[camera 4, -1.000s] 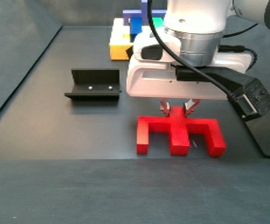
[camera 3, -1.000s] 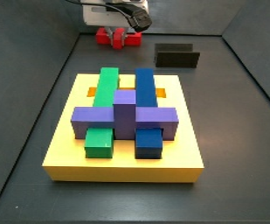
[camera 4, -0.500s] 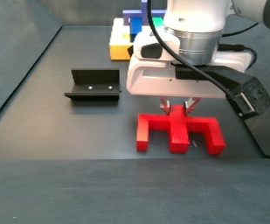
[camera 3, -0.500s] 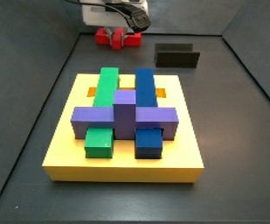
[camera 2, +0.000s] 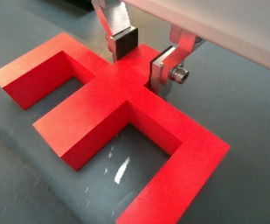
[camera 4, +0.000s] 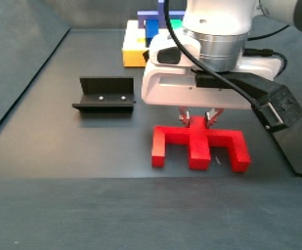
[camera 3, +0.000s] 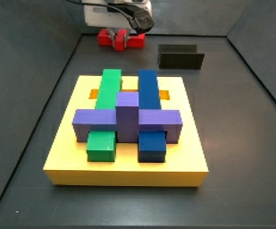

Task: Pick up the red object. Move up. Place the red object on the fixture. Regrasp the red object. Move to above the board. Insert the red object.
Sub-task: Pick up the red object, then move up.

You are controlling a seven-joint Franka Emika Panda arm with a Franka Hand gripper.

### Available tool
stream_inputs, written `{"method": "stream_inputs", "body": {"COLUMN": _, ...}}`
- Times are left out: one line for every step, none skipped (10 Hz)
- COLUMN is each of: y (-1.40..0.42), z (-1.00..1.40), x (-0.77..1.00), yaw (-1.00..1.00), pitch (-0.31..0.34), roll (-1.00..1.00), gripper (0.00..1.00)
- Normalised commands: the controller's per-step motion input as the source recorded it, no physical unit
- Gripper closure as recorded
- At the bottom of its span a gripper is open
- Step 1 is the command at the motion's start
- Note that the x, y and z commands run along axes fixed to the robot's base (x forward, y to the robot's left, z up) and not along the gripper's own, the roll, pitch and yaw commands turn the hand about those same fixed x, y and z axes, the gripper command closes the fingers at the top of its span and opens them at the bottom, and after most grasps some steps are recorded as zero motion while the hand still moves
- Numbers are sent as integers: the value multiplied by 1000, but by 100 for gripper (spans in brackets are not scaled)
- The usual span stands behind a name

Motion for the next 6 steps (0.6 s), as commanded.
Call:
{"method": "stream_inputs", "body": {"y": 0, "z": 0, "x": 0, "yaw": 0, "pitch": 0, "roll": 0, "gripper": 100}}
{"method": "stream_inputs", "body": {"y": 0, "z": 0, "x": 0, "yaw": 0, "pitch": 0, "roll": 0, "gripper": 100}}
{"method": "stream_inputs", "body": {"y": 0, "z": 0, "x": 0, "yaw": 0, "pitch": 0, "roll": 0, "gripper": 100}}
{"method": "stream_inputs", "body": {"y": 0, "z": 833, "x": 0, "yaw": 0, "pitch": 0, "roll": 0, "gripper": 100}}
{"method": "stream_inputs", "body": {"y": -1, "z": 827, "x": 30, "yaw": -67, "pitch": -6, "roll": 3, "gripper": 100}}
{"method": "stream_inputs", "body": {"y": -7, "z": 688, "x": 14, "yaw": -72, "pitch": 17, "roll": 12, "gripper": 100}}
